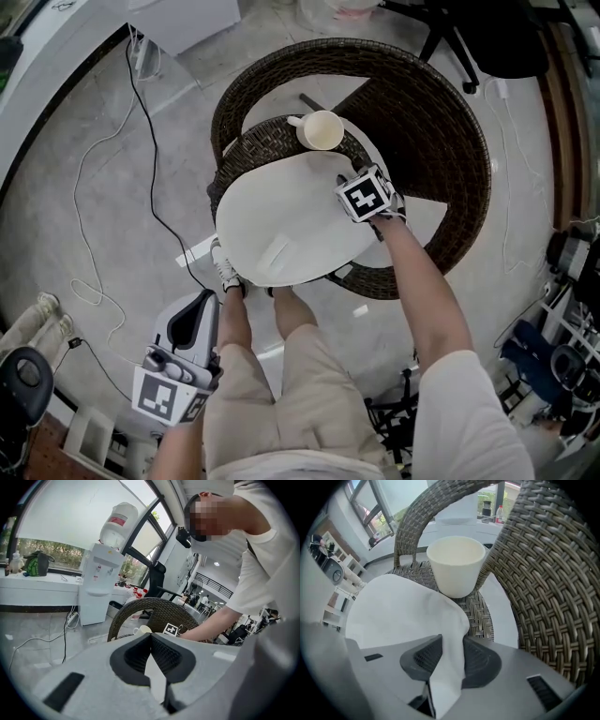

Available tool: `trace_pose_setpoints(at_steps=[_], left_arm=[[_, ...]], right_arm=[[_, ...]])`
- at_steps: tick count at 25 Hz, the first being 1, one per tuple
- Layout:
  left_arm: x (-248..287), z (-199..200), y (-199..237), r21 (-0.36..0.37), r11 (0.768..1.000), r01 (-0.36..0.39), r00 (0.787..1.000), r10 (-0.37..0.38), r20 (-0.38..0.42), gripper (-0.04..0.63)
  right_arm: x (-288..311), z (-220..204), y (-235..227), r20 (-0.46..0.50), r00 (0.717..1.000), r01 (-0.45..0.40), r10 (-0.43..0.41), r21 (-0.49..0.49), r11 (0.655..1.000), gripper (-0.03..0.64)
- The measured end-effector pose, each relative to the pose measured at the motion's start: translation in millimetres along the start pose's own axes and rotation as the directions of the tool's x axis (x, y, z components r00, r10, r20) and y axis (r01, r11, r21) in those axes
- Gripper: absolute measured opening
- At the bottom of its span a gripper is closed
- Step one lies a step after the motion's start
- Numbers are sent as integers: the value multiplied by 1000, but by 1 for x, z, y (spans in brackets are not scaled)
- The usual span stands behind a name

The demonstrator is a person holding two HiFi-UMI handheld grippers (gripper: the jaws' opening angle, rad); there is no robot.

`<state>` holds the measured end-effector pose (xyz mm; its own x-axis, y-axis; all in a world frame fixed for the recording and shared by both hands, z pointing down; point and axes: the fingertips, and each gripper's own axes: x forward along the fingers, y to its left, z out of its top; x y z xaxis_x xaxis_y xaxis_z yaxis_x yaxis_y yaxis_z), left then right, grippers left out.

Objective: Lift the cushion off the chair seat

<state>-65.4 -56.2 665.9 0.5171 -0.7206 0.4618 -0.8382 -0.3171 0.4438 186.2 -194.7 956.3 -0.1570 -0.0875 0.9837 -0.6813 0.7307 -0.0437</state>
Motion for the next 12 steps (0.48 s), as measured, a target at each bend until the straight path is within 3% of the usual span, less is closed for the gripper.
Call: trace_pose_setpoints(at_steps=[6,12], left_arm=[[-10,3,-4,6,1000,9,1000,-10,9,15],[-24,11,-6,15,1000,21,999,-21,39,15]], right_arm=[[-18,2,6,18,1000,10,-10,-12,1000,62],[-45,-8,16,19,1000,-22,22,27,999,47]])
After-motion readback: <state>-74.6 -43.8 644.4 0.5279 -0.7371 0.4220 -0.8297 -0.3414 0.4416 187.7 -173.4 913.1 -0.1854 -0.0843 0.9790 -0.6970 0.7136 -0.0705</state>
